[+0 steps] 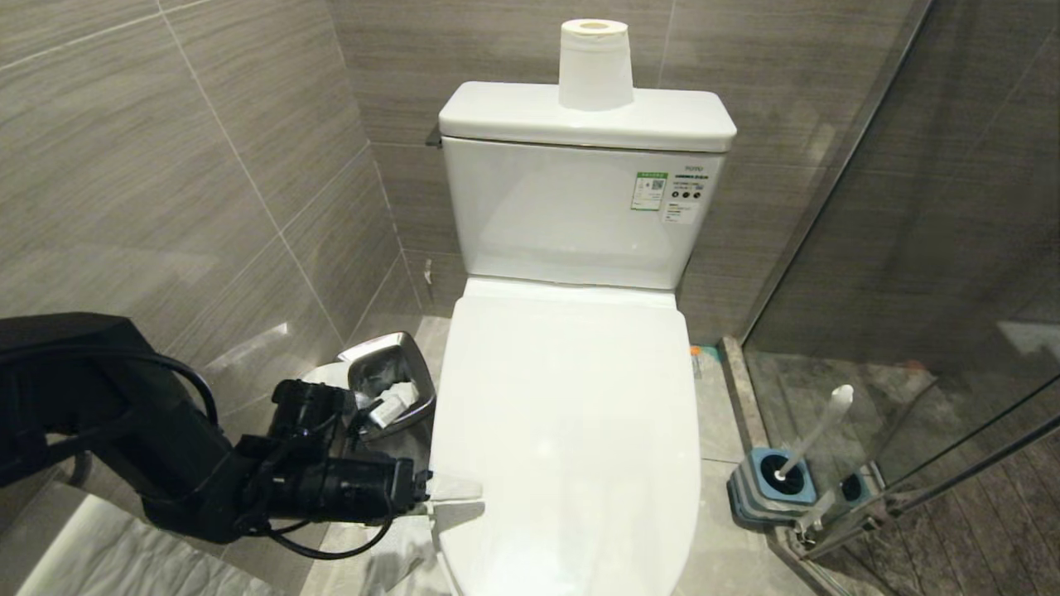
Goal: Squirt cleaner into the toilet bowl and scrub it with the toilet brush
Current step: Use the left hand to lift the toilet lid slightly
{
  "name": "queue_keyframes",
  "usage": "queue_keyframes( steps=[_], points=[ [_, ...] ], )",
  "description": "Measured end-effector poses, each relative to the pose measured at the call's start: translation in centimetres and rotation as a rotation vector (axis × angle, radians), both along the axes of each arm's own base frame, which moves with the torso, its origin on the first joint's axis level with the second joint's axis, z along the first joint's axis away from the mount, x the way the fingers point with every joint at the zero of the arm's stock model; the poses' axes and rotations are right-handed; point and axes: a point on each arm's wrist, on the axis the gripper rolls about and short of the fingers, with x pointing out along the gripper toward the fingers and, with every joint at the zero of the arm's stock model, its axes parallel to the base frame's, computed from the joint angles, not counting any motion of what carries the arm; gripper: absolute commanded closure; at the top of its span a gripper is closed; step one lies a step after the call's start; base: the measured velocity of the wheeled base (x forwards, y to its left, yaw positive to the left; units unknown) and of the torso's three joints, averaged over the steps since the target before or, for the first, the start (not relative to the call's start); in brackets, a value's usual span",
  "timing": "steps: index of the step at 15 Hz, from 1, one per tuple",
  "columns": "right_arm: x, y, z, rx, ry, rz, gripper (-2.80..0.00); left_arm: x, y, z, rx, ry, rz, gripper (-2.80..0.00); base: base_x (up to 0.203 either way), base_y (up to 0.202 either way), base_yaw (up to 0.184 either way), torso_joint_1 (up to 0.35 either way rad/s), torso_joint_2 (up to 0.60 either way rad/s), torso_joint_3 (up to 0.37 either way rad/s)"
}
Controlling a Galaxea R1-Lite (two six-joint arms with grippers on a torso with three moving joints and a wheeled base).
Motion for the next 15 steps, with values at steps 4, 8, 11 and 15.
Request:
queue_keyframes(
  steps=[4, 8, 11, 15],
  points=[
    [0.0, 0.0, 0.0, 0.0, 0.0, 0.0, 0.0, 0.0, -0.4, 4.9, -0.179, 0.082, -0.016, -2.8, 0.0, 0.0, 0.0, 0.0, 0.0, 0.0],
    [0.0, 0.0, 0.0, 0.0, -0.001, 0.0, 0.0, -0.7, -0.3, 9.6, -0.294, 0.101, 0.006, -2.8, 0.0, 0.0, 0.0, 0.0, 0.0, 0.0],
    [0.0, 0.0, 0.0, 0.0, -0.001, 0.0, 0.0, -1.7, -0.6, 13.1, -0.368, 0.128, 0.005, -2.8, 0.0, 0.0, 0.0, 0.0, 0.0, 0.0],
    [0.0, 0.0, 0.0, 0.0, -0.001, 0.0, 0.0, -2.5, -0.8, 16.8, -0.437, 0.128, -0.011, -2.8, 0.0, 0.0, 0.0, 0.0, 0.0, 0.0]
  ],
)
